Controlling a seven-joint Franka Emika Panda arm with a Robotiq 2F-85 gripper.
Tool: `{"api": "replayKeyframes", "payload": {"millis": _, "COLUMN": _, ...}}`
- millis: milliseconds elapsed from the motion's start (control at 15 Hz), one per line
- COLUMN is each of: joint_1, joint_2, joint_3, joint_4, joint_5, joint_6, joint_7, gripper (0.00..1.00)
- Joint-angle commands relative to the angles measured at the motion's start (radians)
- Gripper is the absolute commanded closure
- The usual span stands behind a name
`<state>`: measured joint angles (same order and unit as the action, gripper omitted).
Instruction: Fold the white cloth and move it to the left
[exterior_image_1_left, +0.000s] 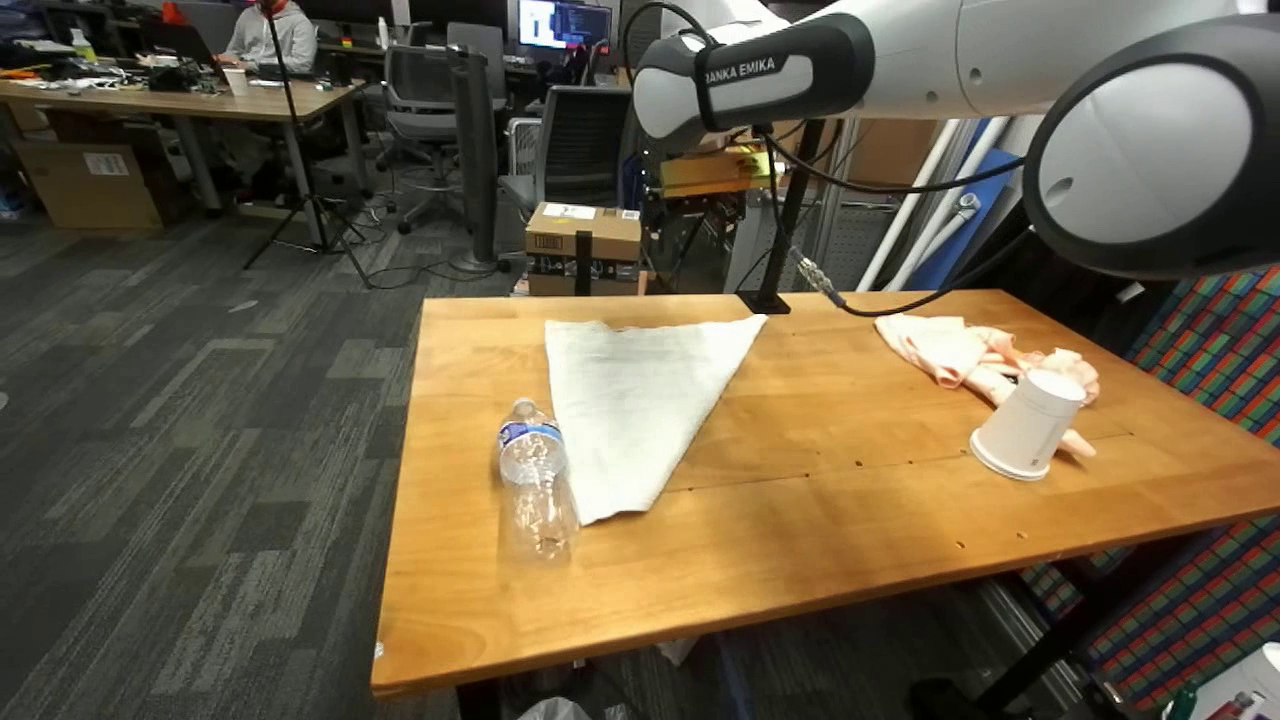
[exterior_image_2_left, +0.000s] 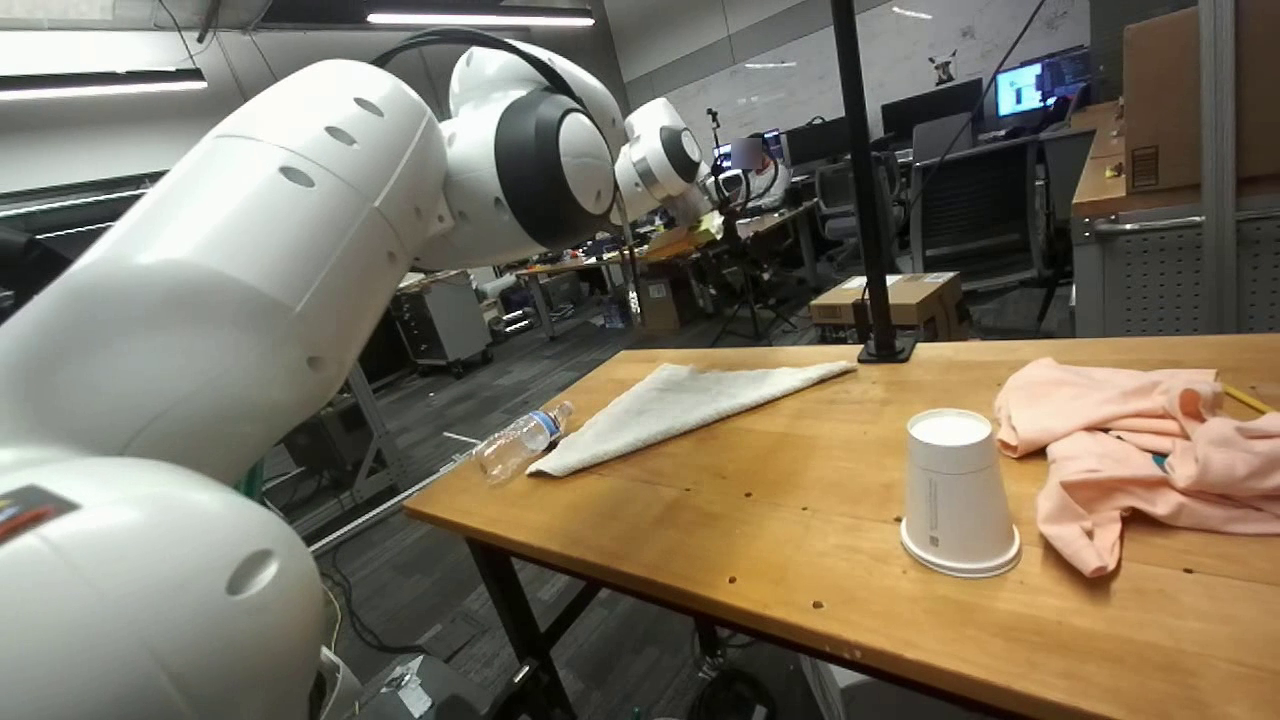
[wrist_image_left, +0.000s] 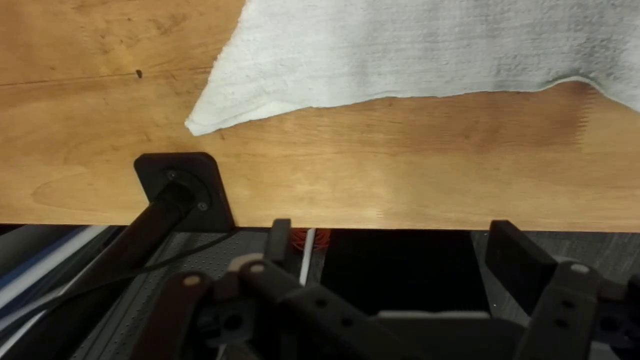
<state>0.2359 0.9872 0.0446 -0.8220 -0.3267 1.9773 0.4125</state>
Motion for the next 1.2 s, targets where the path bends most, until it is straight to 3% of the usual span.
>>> {"api": "replayKeyframes", "payload": {"millis": 0, "joint_1": -0.049, "joint_2": -0.028, "joint_3": 0.004, "joint_4": -0.093, "joint_5": 0.01, "joint_6": 0.098, "joint_7": 0.001, "gripper": 0.0}}
{"api": "replayKeyframes", "payload": {"millis": 333, "joint_1": -0.116, "joint_2": -0.066, "joint_3": 0.002, "joint_4": -0.261, "joint_5": 0.004, "joint_6": 0.233, "joint_7": 0.013, "gripper": 0.0}}
{"api": "replayKeyframes", "payload": {"millis": 400, "joint_1": -0.094, "joint_2": -0.072, "joint_3": -0.054, "joint_4": -0.29, "joint_5": 0.055, "joint_6": 0.261, "joint_7": -0.004, "gripper": 0.0}}
{"api": "replayKeyframes", "payload": {"millis": 933, "joint_1": -0.084, "joint_2": -0.141, "joint_3": -0.103, "joint_4": -0.541, "joint_5": 0.124, "joint_6": 0.406, "joint_7": 0.003, "gripper": 0.0}}
{"api": "replayKeyframes", "payload": {"millis": 1000, "joint_1": -0.08, "joint_2": -0.148, "joint_3": -0.103, "joint_4": -0.562, "joint_5": 0.128, "joint_6": 0.416, "joint_7": 0.002, "gripper": 0.25}}
{"api": "replayKeyframes", "payload": {"millis": 1133, "joint_1": -0.072, "joint_2": -0.166, "joint_3": -0.102, "joint_4": -0.587, "joint_5": 0.139, "joint_6": 0.425, "joint_7": -0.001, "gripper": 0.34}}
